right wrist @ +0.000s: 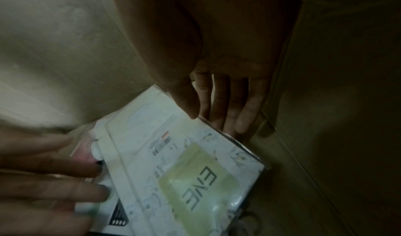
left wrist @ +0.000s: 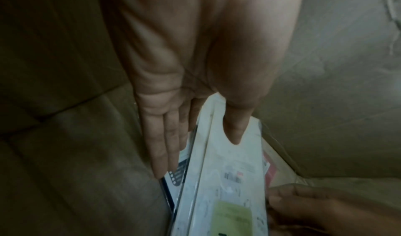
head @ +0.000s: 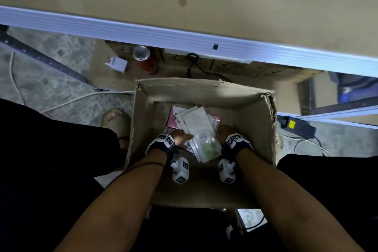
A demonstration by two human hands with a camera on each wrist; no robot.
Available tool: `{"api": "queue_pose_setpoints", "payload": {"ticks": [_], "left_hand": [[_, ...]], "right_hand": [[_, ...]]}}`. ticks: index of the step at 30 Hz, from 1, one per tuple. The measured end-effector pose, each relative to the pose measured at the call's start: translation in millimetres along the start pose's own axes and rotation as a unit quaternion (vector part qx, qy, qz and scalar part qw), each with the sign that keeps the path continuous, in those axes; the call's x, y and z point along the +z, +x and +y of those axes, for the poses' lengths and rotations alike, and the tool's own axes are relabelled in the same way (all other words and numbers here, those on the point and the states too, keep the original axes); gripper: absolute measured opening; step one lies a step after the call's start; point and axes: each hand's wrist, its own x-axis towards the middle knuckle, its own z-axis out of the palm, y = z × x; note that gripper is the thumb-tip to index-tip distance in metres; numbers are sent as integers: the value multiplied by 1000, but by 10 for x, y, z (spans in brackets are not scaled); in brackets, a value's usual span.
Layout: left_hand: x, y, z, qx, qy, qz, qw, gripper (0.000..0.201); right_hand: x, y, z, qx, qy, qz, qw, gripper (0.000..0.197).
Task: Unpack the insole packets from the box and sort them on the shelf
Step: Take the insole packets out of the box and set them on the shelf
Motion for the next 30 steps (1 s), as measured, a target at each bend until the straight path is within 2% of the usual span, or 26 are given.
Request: {"api": "queue_pose_setpoints", "payload": {"ticks": [5, 11, 14, 16, 19, 22, 25, 27, 30], "left_hand": [[36, 75, -10, 10, -46, 0, 999, 45], [63, 136, -47, 9, -85, -3, 996, 35], [61, 143, -68, 19, -90, -24, 995, 16], [46, 134, -71, 23, -70, -33, 997, 13], [11, 188, -68, 55, 58, 4, 997, 31], [-34, 210, -22, 69, 203, 85, 973, 32], [-85, 279, 76, 107, 258, 180, 943, 30], [-103, 355, 160, 156, 285, 216, 921, 29], [-89, 461, 297, 221, 358, 239, 875, 45]], "right_hand": [[3, -9, -33, -41, 53, 14, 998, 29], [35, 7, 28, -18, 96, 42, 994, 23], [8, -1, 25, 2, 95, -5, 995, 30], [-3, -10, 33, 9, 81, -29, 996, 36], [-25, -32, 31, 18, 66, -48, 997, 41], [-42, -47, 10, 33, 103, -50, 993, 45], [-47, -74, 1, 46, 126, -33, 990, 48], [-33, -107, 15, 48, 122, -19, 991, 47], [-3, -192, 48, 34, 70, -5, 997, 39]]}}
